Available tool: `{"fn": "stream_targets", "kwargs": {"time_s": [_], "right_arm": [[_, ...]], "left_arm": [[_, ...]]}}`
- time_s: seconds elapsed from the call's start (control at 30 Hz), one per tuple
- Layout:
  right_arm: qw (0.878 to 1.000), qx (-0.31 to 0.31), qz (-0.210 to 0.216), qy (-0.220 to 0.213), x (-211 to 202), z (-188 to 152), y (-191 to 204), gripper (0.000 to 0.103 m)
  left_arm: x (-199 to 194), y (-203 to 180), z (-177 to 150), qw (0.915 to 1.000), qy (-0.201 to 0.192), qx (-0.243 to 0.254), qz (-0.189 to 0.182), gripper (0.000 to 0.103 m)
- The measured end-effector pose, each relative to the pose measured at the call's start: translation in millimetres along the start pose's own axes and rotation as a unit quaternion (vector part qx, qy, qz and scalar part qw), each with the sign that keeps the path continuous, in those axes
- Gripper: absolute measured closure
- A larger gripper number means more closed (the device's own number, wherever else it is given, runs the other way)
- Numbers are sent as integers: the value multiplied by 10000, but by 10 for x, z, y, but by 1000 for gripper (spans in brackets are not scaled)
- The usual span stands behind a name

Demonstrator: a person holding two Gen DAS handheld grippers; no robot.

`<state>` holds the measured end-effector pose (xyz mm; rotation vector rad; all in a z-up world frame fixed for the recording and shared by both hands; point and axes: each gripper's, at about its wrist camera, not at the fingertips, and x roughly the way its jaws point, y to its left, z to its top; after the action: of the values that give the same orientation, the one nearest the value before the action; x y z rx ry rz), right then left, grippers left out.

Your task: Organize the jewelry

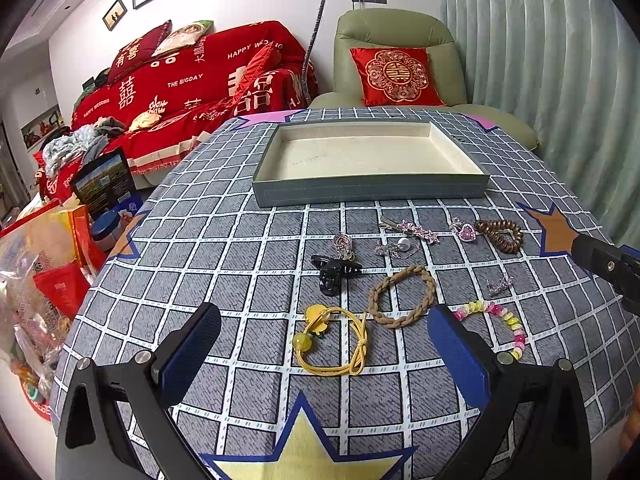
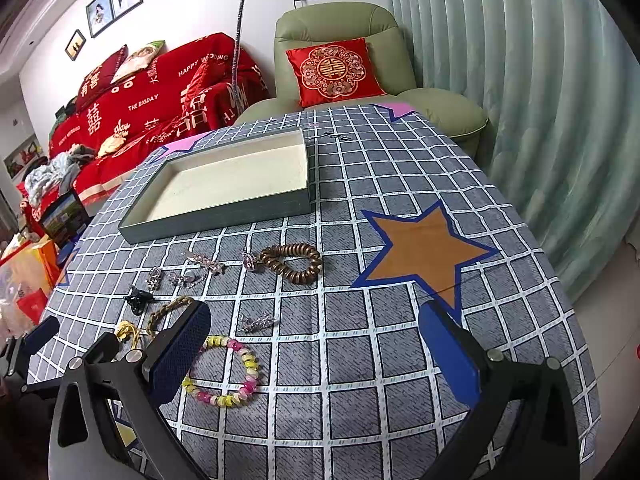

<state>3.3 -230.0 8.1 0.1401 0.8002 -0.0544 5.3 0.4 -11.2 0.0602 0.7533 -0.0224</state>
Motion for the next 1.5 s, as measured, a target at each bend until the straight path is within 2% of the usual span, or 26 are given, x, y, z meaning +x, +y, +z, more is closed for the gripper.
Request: {"fn": "stream_targets", "kwargs": {"time_s": [1.1, 1.5], "right_arm": [[9999, 17, 14, 123, 52, -25, -39, 0], [9983, -30, 110, 573, 217, -80, -34, 0]], "left_arm": [[45, 59, -74, 10000, 67, 30, 41, 0], [266, 162, -143, 9984, 544, 97, -98, 0]]}}
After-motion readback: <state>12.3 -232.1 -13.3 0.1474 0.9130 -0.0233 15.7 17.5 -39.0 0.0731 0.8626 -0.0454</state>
